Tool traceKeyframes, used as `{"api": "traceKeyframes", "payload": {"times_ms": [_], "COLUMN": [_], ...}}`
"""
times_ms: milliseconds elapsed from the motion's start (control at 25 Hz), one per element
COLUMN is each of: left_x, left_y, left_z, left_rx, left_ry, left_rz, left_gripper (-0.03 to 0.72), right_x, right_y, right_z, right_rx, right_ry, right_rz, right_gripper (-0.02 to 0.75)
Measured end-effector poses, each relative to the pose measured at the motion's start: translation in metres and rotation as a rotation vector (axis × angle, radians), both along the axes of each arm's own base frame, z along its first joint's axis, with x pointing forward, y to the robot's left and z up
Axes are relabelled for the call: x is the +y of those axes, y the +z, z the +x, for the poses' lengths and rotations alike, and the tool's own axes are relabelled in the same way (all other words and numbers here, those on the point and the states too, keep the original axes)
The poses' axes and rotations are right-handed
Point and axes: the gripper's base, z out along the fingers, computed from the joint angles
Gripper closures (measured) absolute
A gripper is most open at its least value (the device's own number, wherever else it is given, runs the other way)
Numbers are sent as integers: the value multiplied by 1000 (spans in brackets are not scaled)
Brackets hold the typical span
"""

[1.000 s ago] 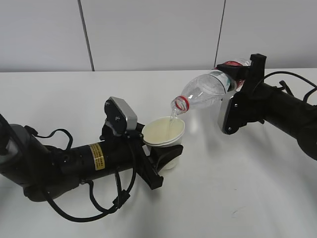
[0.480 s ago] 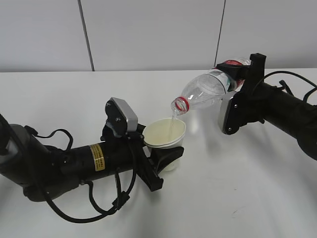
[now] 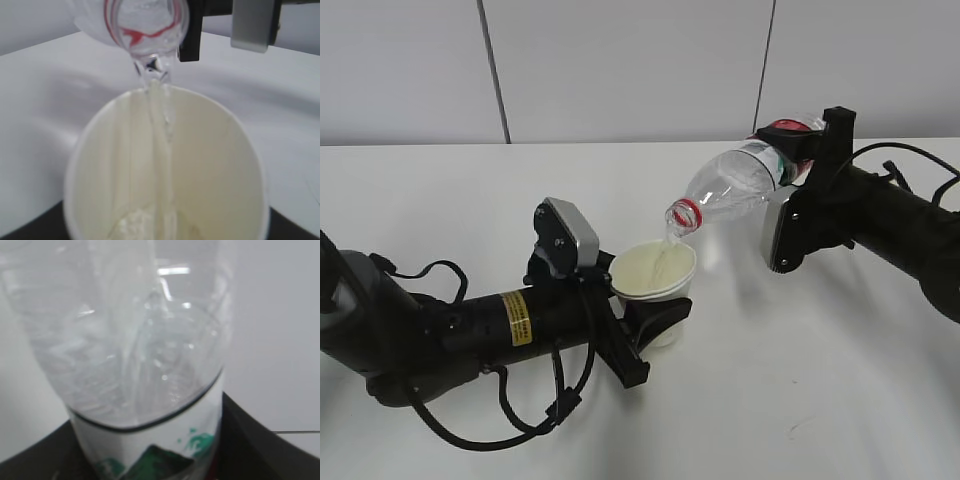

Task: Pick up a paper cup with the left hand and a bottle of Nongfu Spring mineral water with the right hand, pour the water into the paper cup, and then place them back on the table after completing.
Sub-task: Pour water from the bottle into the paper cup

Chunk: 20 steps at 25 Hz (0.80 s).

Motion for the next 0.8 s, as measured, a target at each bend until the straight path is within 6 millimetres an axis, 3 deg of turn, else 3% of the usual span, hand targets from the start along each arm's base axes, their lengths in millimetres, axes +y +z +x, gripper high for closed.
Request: {"api": "traceKeyframes", "payload": {"times_ms": [800], "left_x": [0], "left_y": [0], "left_z": [0], "left_rx": [1], "left_ry": [-1], "left_rz": [2], "left_gripper": [302], "right_x": [0], "right_y": [1], "right_z": [0], "right_rx": [-17], "right_ry": [2], "right_rz": [-29], "right_gripper": [316]}}
